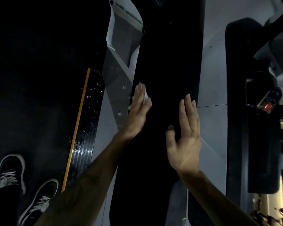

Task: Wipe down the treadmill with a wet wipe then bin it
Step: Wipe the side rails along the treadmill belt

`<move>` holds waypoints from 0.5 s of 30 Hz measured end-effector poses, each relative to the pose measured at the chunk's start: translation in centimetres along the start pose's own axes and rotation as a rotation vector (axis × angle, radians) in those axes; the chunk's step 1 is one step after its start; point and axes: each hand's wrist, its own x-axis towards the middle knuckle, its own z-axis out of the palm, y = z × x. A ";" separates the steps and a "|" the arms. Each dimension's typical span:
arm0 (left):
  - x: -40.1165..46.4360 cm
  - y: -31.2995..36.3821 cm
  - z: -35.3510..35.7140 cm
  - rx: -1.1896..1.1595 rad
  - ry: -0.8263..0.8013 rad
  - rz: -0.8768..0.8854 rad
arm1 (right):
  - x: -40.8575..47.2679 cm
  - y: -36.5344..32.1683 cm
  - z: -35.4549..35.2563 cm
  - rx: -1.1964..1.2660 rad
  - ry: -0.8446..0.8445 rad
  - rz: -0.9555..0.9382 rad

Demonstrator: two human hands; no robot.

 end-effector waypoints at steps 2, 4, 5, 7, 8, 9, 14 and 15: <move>2.5 -0.1 -0.8 0.014 0.006 -0.084 | 0.1 0.0 0.0 0.004 0.001 0.002; 3.4 -0.9 -1.7 0.016 0.006 -0.148 | 0.1 0.0 -0.1 0.004 0.001 0.006; 3.2 -1.7 -1.9 0.003 0.006 -0.153 | 0.0 0.1 -0.1 0.006 0.001 0.007; 1.2 -2.3 -1.8 -0.016 0.008 -0.175 | 0.0 0.1 -0.1 0.011 0.001 0.007; -0.1 -2.2 -1.5 -0.012 0.019 -0.183 | 0.0 0.1 -0.1 0.011 0.002 0.007; -1.4 -2.1 -1.0 -0.006 0.028 -0.179 | 0.0 0.1 0.0 0.009 0.002 0.008; -3.1 0.4 0.9 0.050 -0.013 -0.003 | 0.0 0.2 0.0 -0.008 0.015 -0.009; -2.2 1.0 1.0 0.059 -0.021 0.024 | 0.0 0.2 0.1 -0.011 0.019 -0.011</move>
